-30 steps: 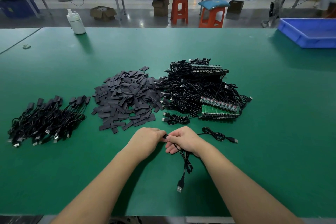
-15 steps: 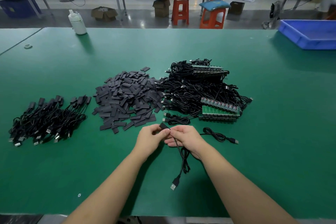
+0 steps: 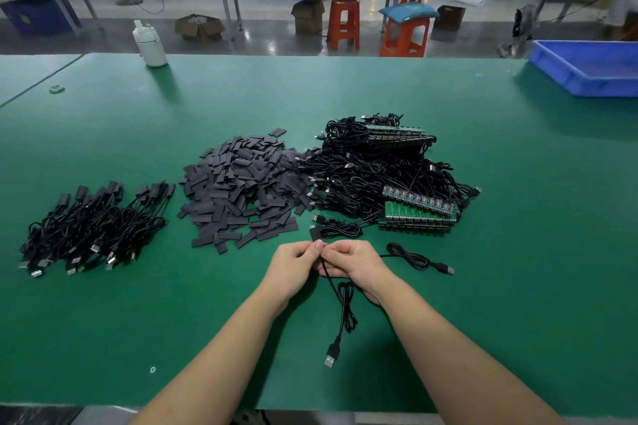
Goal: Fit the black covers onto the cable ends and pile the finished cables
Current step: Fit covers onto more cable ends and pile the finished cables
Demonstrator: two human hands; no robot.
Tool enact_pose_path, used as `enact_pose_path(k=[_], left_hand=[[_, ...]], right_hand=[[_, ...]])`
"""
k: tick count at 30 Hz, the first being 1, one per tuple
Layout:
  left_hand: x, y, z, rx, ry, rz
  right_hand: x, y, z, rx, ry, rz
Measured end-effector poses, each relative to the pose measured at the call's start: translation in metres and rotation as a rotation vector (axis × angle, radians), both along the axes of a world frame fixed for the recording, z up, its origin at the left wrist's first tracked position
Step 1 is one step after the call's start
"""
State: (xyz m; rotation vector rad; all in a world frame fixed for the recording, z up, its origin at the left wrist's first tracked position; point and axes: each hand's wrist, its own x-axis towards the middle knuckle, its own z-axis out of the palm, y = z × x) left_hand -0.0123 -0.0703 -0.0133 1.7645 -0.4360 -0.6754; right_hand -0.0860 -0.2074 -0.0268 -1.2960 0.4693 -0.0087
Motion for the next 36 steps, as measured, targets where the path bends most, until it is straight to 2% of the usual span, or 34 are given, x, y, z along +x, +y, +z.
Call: enact_pose_path(k=[4,9,13,15,19,22,25,30,33,36], left_hand=[[-0.003,0.002,0.007,-0.036,0.014,0.059],[0.022,0.021,0.027,-0.157,0.210,0.251],[0.073,0.063,0.042,-0.011,0.174,0.344],[0.102,0.086,0.047,0.198,0.041,0.367],[0.165,0.128,0.064,0.691,-0.382,0.404],[0.208,0.146,0.074,0.938,-0.497,0.482],[0.240,0.153,0.069,1.005,-0.457,0.539],[0.250,0.158,0.034,1.033,-0.359,0.372],[0.244,0.160,0.023,0.988,-0.637,0.404],[0.223,0.147,0.025,0.754,-0.932,0.536]], right_hand=[[0.001,0.001,0.000,-0.036,0.022,-0.021],[0.001,0.003,-0.002,-0.073,0.034,-0.042],[0.000,0.003,-0.001,-0.083,0.043,-0.054],[-0.001,0.003,-0.001,-0.109,0.050,-0.046],[-0.001,0.005,-0.003,-0.159,0.053,-0.045],[0.000,0.007,-0.004,-0.188,0.058,-0.050],[0.002,0.011,-0.006,-0.272,0.071,-0.030],[0.003,0.011,-0.008,-0.332,0.088,-0.002],[0.003,0.011,-0.008,-0.353,0.101,0.002],[0.004,0.012,-0.008,-0.402,0.122,0.019]])
